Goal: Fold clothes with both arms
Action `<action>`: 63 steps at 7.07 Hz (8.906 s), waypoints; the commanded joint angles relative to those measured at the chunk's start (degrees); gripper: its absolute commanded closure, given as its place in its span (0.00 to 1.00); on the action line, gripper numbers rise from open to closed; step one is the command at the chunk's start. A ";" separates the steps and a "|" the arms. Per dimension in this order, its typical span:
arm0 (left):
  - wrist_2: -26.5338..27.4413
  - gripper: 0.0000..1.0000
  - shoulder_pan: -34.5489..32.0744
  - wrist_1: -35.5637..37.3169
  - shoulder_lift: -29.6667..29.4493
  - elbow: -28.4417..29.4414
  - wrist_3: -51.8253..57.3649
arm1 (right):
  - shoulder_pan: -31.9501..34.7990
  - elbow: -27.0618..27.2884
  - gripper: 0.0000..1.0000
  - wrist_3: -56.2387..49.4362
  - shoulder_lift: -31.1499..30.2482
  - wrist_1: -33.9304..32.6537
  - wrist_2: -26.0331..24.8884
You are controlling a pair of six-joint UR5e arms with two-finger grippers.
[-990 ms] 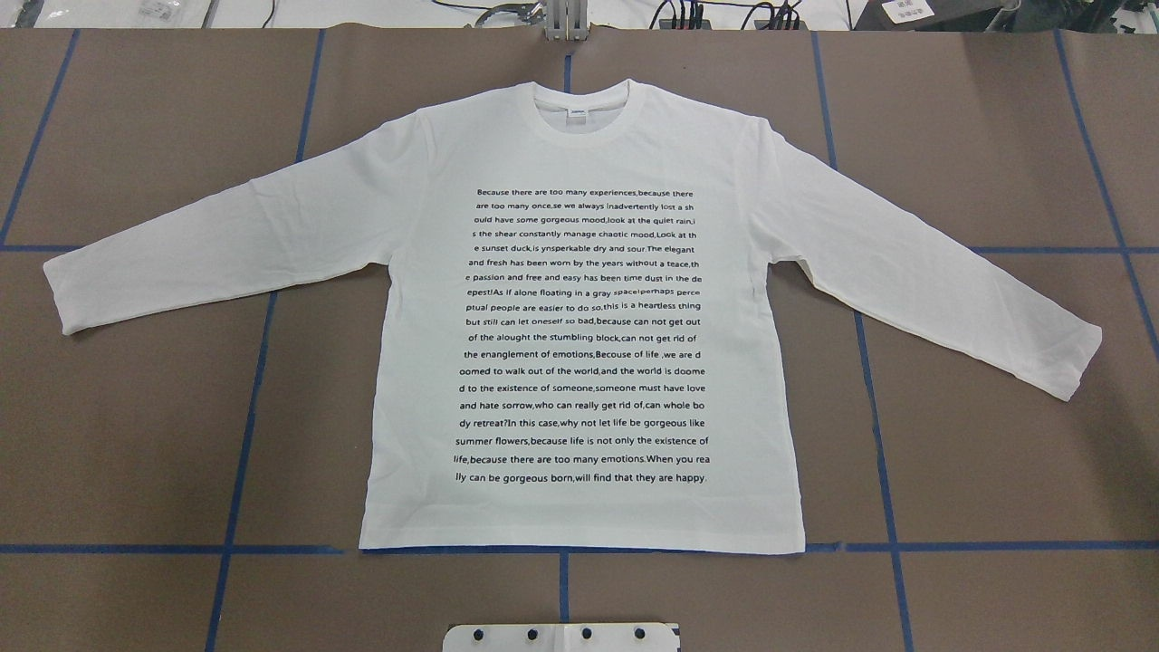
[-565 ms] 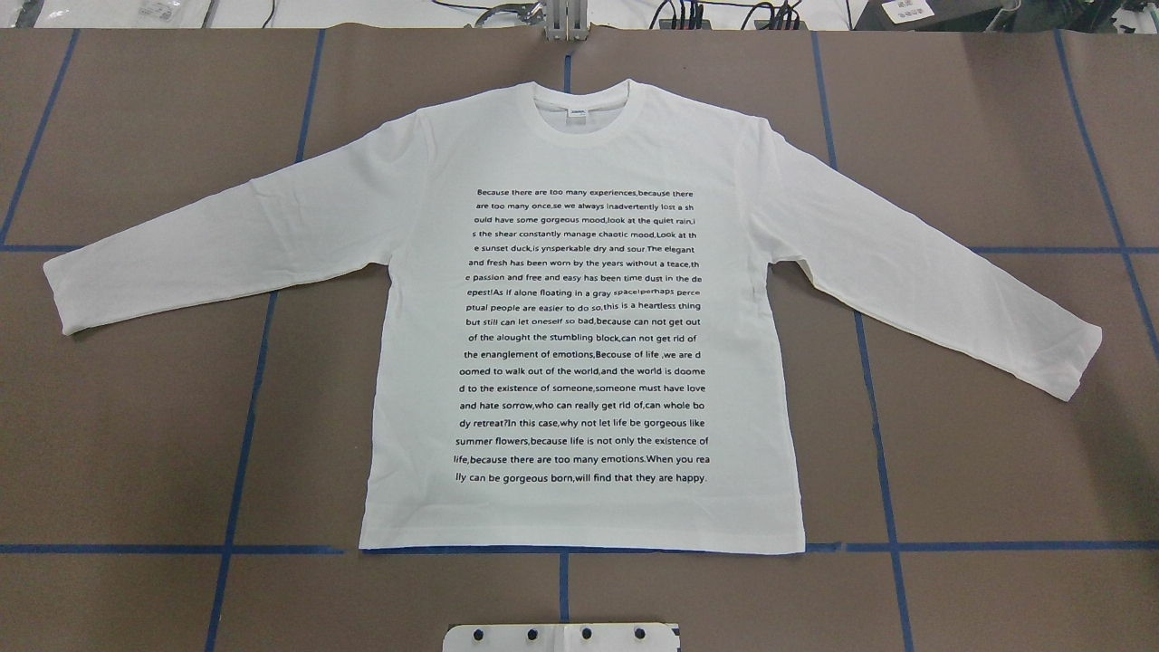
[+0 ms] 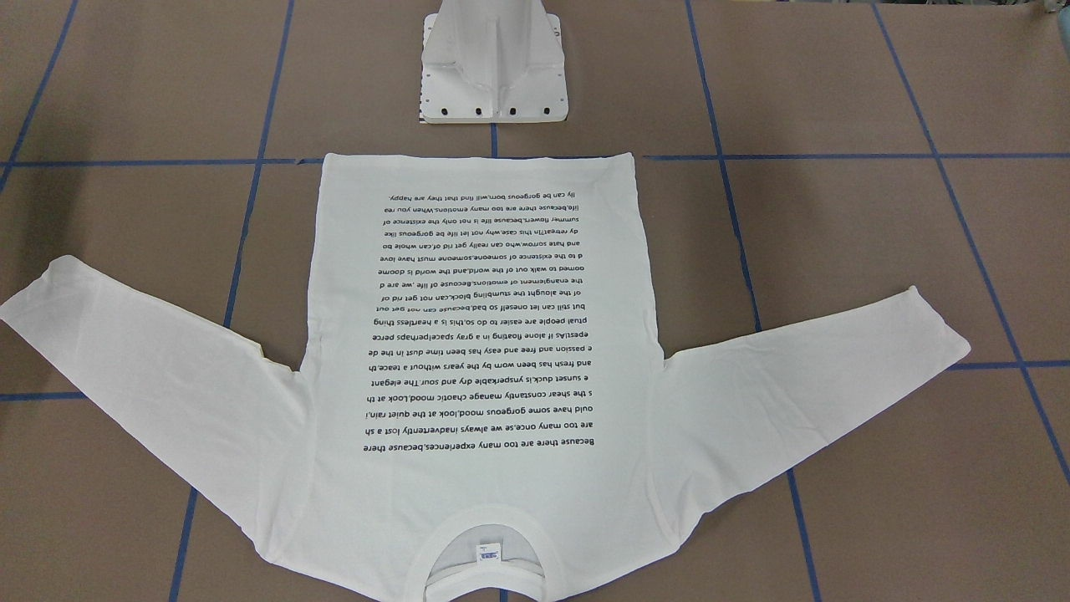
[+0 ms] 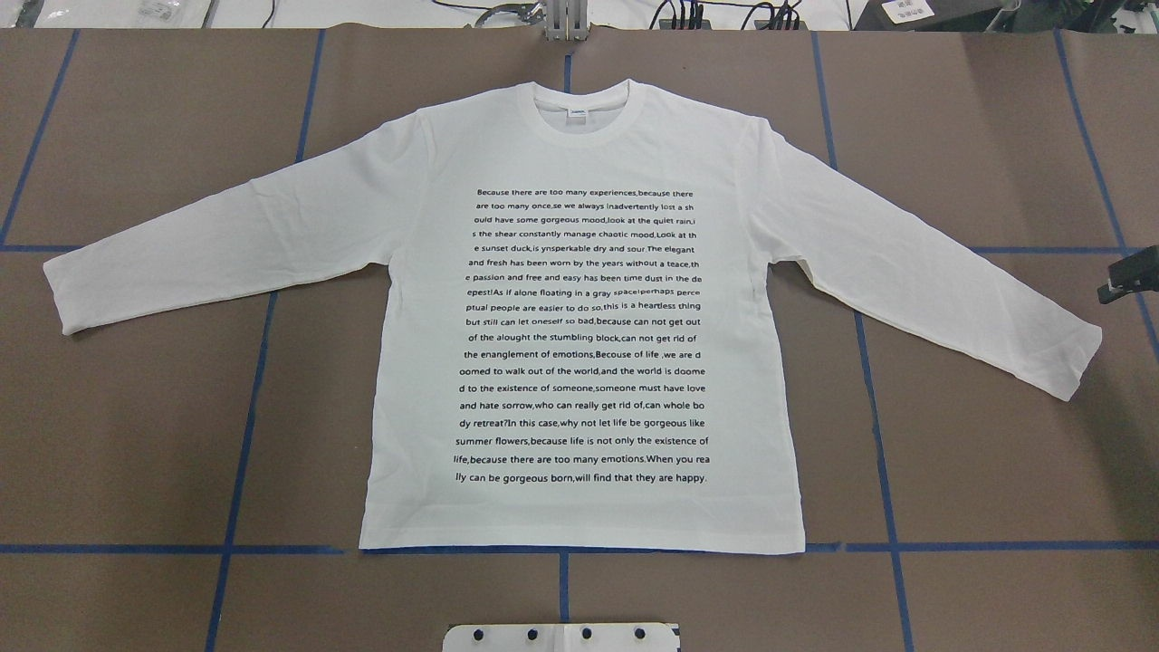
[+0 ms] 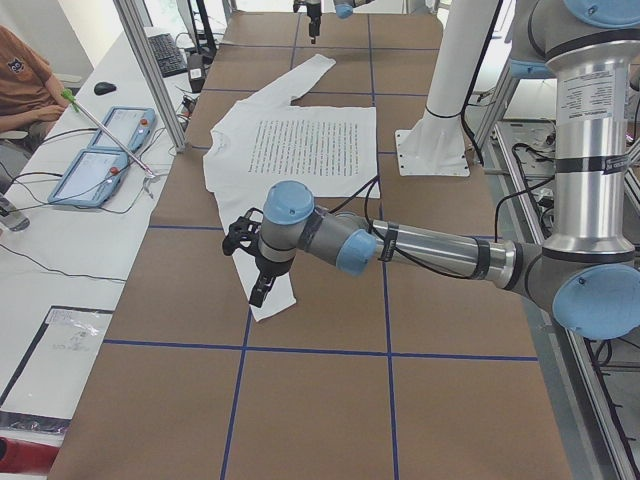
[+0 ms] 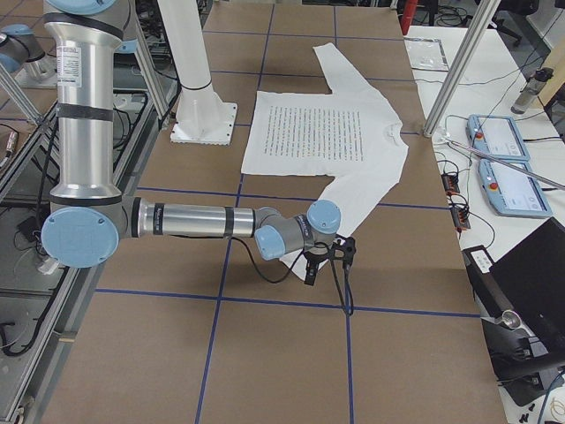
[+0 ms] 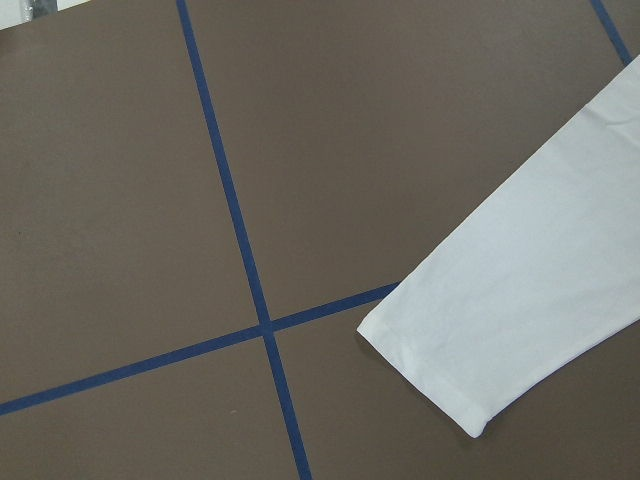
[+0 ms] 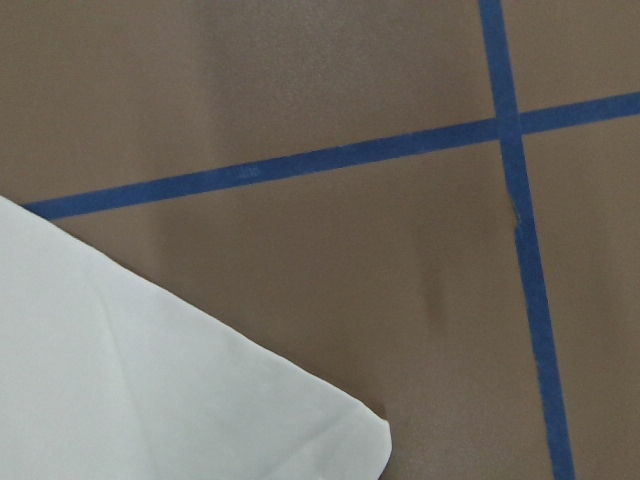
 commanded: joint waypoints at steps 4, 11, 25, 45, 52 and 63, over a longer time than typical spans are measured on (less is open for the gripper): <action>-1.54 0.00 0.01 -0.03 0.10 0.40 -0.10 | -4.32 -7.56 0.04 6.69 2.92 6.19 -0.03; -1.45 0.00 -0.07 -0.03 0.10 0.05 -0.10 | -5.29 -8.18 1.00 10.47 2.57 6.28 -0.03; -1.54 0.00 -0.07 -0.29 0.10 -1.35 -0.01 | -18.79 1.50 1.00 56.21 47.09 -8.40 -8.43; -1.54 0.12 9.54 -11.97 -11.14 22.71 -17.03 | -22.82 4.26 0.01 64.17 38.32 -0.92 -12.62; -1.54 0.22 17.15 -16.46 -17.48 35.21 -22.25 | -14.43 6.93 0.01 48.97 23.66 -0.05 -7.15; 0.66 0.63 17.59 -17.16 -17.66 38.11 -22.16 | -14.43 7.99 0.01 49.05 23.58 -0.13 -7.15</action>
